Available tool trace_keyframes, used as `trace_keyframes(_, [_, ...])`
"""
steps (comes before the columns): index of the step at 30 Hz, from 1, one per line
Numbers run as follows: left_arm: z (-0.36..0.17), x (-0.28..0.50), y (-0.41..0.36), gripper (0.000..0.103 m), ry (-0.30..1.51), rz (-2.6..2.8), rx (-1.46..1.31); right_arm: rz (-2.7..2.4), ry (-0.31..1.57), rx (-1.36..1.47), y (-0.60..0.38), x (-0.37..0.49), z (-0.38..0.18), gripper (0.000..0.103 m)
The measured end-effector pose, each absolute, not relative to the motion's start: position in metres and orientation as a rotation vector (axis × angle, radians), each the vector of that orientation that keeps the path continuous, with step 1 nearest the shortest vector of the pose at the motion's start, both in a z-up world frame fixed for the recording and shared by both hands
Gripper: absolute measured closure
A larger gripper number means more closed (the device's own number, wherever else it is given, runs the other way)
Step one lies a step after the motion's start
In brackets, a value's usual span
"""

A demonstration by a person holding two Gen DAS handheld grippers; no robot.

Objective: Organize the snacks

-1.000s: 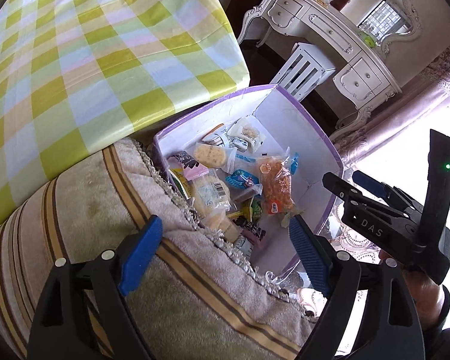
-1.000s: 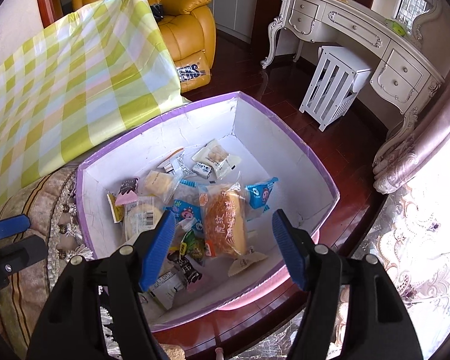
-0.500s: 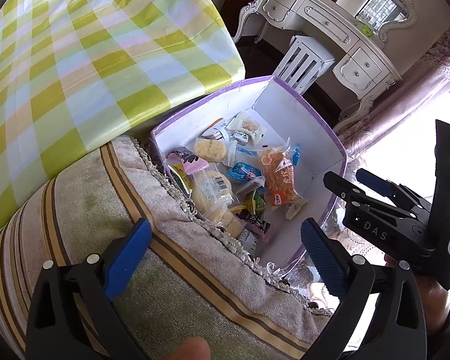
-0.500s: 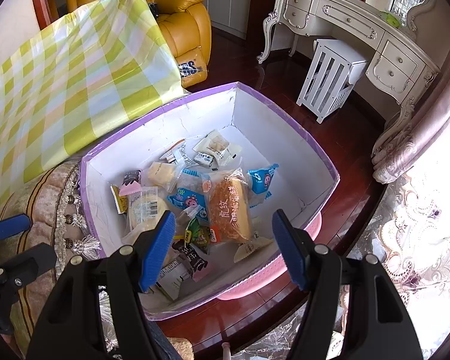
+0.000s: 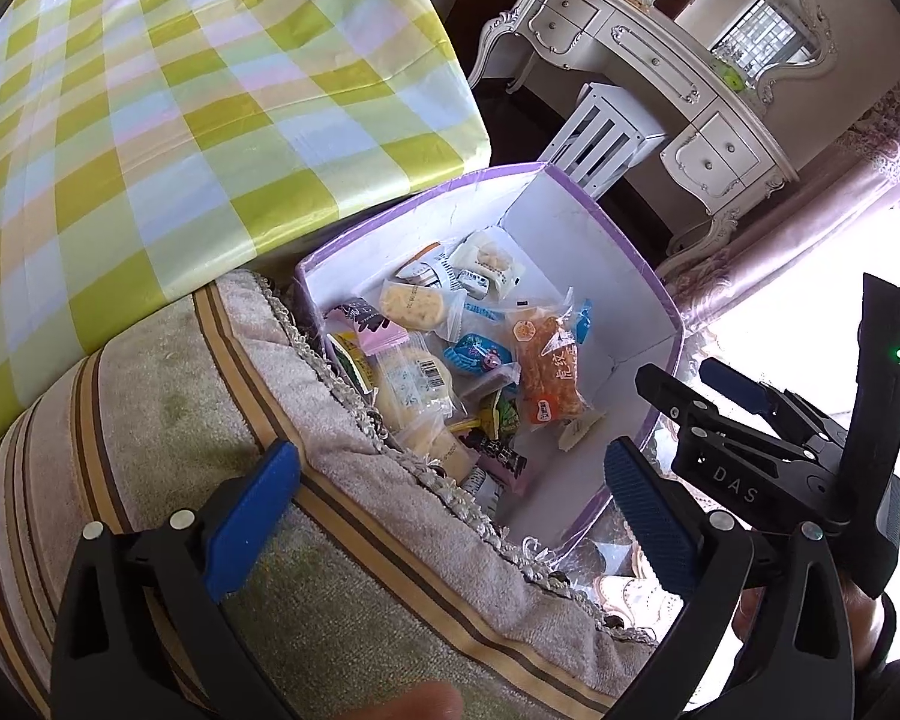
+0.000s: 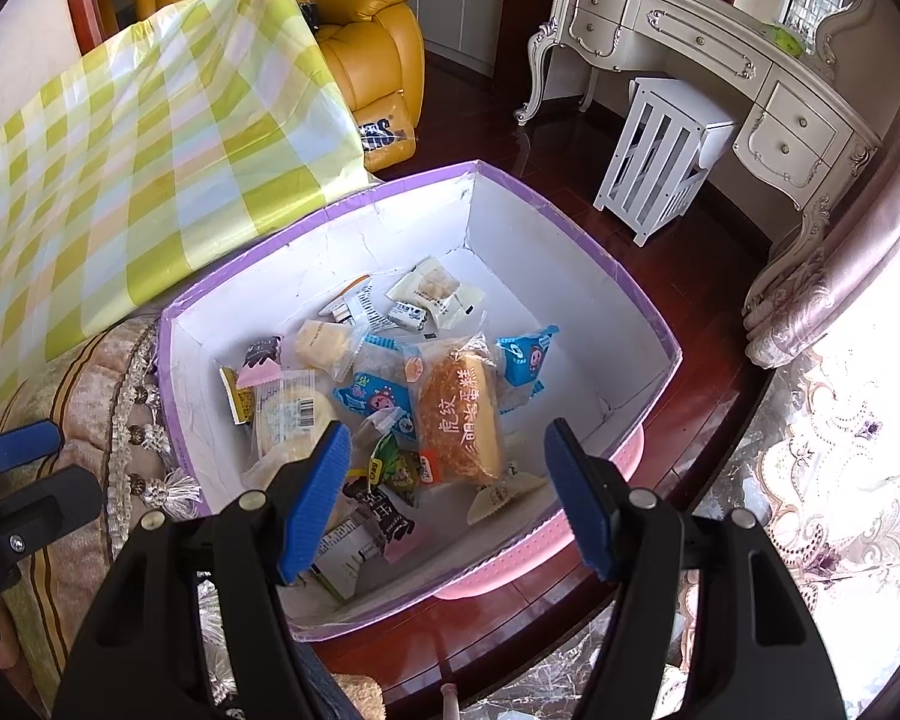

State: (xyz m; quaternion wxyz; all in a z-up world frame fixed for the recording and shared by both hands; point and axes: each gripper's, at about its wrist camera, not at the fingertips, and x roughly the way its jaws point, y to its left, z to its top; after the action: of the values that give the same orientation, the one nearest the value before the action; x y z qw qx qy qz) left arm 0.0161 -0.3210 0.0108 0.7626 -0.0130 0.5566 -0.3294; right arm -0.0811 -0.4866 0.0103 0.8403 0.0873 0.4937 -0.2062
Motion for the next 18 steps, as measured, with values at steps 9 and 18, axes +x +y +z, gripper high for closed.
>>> trace_keyframes(9, [0.0102, 0.0171, -0.3218, 0.004, 1.213, -0.715, -0.031, -0.436, 1.043, 0.184, -0.4868, -0.081, 0.0103, 0.035])
trace_keyframes(18, [0.0098, 0.0174, -0.3225, 0.004, 1.213, -0.714, -0.029, -0.438, 1.043, 0.188, -0.4893, -0.083, 0.0085, 0.035])
